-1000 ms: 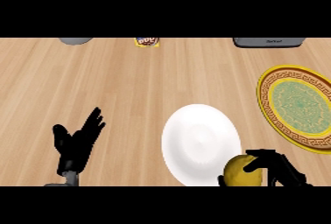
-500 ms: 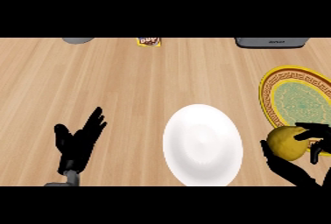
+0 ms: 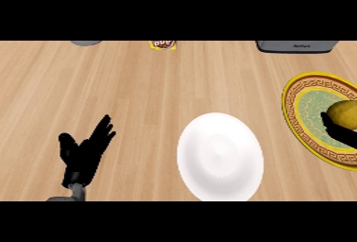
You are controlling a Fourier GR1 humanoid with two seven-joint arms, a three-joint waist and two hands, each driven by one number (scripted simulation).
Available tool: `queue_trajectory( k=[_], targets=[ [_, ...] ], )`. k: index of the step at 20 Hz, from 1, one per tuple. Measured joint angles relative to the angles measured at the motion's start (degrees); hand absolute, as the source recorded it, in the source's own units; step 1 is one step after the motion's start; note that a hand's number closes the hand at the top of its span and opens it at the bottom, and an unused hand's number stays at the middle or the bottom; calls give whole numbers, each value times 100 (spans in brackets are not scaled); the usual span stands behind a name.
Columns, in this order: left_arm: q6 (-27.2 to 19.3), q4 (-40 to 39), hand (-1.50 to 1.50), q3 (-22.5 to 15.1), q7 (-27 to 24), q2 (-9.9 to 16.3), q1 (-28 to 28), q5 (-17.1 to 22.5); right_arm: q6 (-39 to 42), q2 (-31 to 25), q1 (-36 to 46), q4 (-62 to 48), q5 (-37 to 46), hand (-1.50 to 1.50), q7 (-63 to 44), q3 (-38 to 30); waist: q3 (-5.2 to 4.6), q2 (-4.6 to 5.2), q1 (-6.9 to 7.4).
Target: Pick the lemon from the plate and place it in the plate
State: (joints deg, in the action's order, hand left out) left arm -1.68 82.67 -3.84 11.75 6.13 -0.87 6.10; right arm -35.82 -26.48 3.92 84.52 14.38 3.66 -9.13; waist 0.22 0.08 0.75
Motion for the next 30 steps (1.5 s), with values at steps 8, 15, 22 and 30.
queue_trajectory(
  k=[8, 15, 22, 30],
  targets=[
    [-70, -19, 0, -45, 67, -97, 88, -88, 613, -479, 1587, -3006, -557, 150, 1419, -777, 2, 21, 81],
    [84, 20, 0, -70, 85, -41, 121, -46, 1460, -915, 2231, -4920, -91, -150, 1306, -444, 8, 81, 229],
    [-9, 130, 0, -136, 194, -118, 82, -119, 2103, -834, 2846, -6060, -432, -150, 2518, -836, 18, 86, 202],
    [-66, 21, 0, -83, 102, -164, 84, -153, 2912, -1133, 3084, -6668, -1324, -150, 3375, -1783, 17, 67, 119]
  ],
)
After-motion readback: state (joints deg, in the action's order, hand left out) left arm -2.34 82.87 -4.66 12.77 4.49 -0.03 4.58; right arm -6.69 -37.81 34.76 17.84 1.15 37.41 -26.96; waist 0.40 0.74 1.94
